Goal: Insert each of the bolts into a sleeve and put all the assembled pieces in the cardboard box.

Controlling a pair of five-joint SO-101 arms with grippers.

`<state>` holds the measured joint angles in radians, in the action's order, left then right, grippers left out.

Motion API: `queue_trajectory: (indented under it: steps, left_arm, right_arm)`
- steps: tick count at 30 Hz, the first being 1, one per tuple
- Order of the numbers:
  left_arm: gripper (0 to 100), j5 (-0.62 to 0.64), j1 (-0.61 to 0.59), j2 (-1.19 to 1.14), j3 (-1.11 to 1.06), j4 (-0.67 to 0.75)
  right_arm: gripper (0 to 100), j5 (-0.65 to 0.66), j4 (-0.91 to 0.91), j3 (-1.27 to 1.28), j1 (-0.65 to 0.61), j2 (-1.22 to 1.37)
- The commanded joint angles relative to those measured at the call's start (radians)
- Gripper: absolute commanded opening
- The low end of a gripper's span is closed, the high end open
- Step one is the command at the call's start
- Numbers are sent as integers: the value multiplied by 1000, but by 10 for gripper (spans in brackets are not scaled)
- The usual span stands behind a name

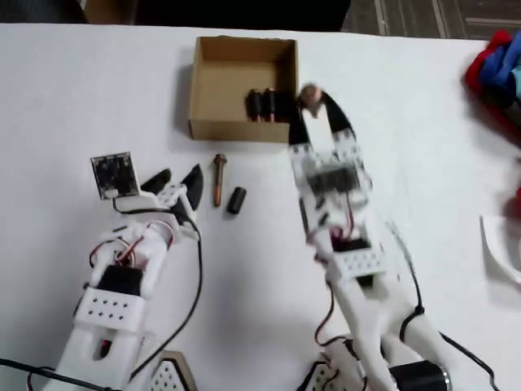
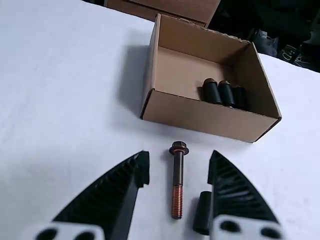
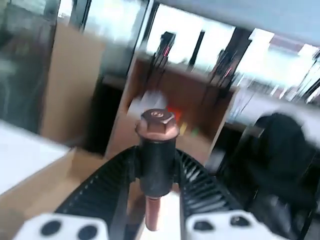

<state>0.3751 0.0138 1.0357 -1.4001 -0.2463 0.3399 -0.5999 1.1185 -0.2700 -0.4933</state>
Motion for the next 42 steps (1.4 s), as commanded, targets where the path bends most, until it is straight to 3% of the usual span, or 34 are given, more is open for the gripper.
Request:
queue_trajectory:
  steps: [1,5,11,16,22,28,42]
  left_arm:
    - [210,8,-21,25,10,-8]
    - [210,3,-72,21,27,-3]
    - [210,-97,-75,-173,157,-9]
    - [210,-121,-87,-457,409,-166]
    - [210,-120,-233,-612,708,-428]
    - [210,-121,-342,-715,730,-408]
    - [210,-121,-328,-718,722,-405]
  right_arm:
    - [19,5,430,-261,-38,-33]
    - [19,-18,608,-397,-48,47]
    - [19,-267,734,-628,-42,255]
    - [19,-388,912,-895,-48,435]
    - [19,-399,1104,-1278,-47,679]
    - [20,-399,1290,-1662,-82,888]
    - [20,-391,1468,-1711,-91,984]
